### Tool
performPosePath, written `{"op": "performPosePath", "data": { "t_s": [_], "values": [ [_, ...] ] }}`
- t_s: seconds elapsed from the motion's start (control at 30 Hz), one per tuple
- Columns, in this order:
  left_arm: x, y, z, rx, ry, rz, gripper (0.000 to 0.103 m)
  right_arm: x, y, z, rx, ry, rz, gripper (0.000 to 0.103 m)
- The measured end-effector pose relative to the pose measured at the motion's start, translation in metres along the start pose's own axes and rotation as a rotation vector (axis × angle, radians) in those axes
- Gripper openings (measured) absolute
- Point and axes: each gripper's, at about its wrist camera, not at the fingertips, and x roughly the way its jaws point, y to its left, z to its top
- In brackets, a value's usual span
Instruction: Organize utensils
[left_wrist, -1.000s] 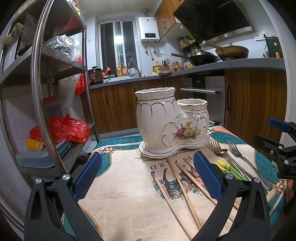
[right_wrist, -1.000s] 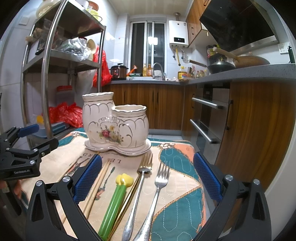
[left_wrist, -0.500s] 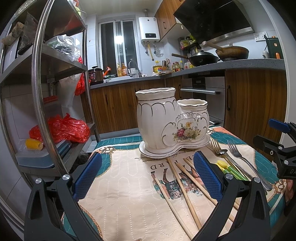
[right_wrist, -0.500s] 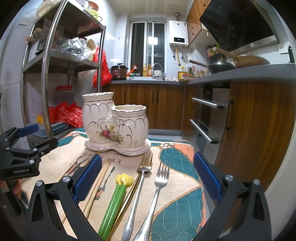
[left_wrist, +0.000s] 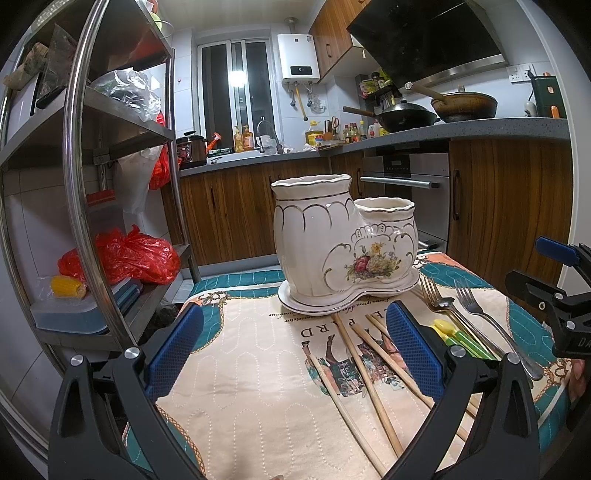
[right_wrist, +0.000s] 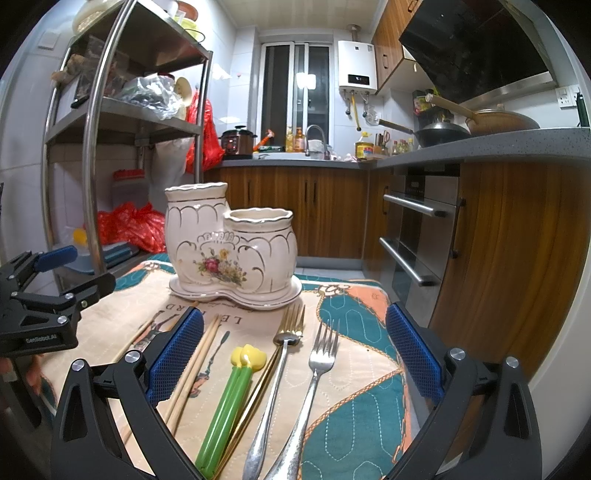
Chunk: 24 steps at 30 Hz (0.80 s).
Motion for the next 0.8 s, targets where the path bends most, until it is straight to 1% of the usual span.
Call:
{"op": "performPosePath", "data": {
  "t_s": [0.3, 0.6, 0.8],
  "values": [
    [0.002, 0.000, -0.001, -0.001, 0.005, -0.003, 0.098, 0.000, 0.000, 0.000, 0.000, 0.002, 0.001, 0.098],
    [0.006, -0.004, -0.002, 0.006, 0.021, -0.005, 0.098, 0.004, 0.000, -0.007, 0.014, 0.016, 0.010, 0.098],
    [0.010, -0.005, -0.003, 0.005, 0.038, -0.009, 0.098, 0.005, -0.005, -0.002, 0.038, 0.034, 0.019, 0.098]
  ]
}}
